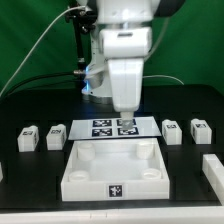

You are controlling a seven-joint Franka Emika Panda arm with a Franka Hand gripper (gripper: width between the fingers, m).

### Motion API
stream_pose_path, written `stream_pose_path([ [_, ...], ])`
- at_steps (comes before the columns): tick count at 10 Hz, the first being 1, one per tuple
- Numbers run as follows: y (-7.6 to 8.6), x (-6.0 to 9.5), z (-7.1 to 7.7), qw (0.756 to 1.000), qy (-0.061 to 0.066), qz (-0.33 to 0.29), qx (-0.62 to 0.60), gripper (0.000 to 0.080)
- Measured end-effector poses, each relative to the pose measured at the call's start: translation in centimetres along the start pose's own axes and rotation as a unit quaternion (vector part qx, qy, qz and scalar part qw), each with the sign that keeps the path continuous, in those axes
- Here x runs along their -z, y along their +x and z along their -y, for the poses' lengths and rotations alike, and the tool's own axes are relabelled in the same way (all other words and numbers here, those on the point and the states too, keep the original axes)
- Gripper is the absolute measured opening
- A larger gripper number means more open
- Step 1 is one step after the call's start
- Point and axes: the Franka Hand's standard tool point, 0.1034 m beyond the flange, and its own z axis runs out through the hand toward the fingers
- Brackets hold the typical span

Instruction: Assemble one leg

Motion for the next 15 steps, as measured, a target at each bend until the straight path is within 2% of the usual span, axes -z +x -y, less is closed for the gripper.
stream_pose_path([
  [1,-1.2,-1.7,0.9,0.999,0.006,-0.004,0.048,0.065],
  [4,-1.4,-5.5,1.5,0.999,0.025,-0.013,0.036,0.065],
  [6,-1.3,-6.3,1.6,0.999,0.035,-0.014,0.02,0.065],
  [8,-1.4,-6.2,1.6,0.999,0.036,-0.014,0.01,0.065],
  [9,-1.4,-6.3,1.6,0.999,0.036,-0.014,0.009,0.0555],
  [10,-1.4,-6.3,1.6,0.999,0.036,-0.014,0.009,0.0555],
  [11,-1.4,-6.3,1.6,0.999,0.037,-0.014,0.008,0.0374],
  [12,-1.4,-6.3,1.7,0.999,0.037,-0.014,0.008,0.0238],
  [13,-1.4,-6.3,1.7,0.999,0.037,-0.014,0.008,0.0238],
  [14,-1.5,-6.3,1.6,0.999,0.035,-0.014,0.007,0.007],
  [15,-1.5,-6.3,1.5,0.999,0.035,-0.014,0.006,0.0057],
])
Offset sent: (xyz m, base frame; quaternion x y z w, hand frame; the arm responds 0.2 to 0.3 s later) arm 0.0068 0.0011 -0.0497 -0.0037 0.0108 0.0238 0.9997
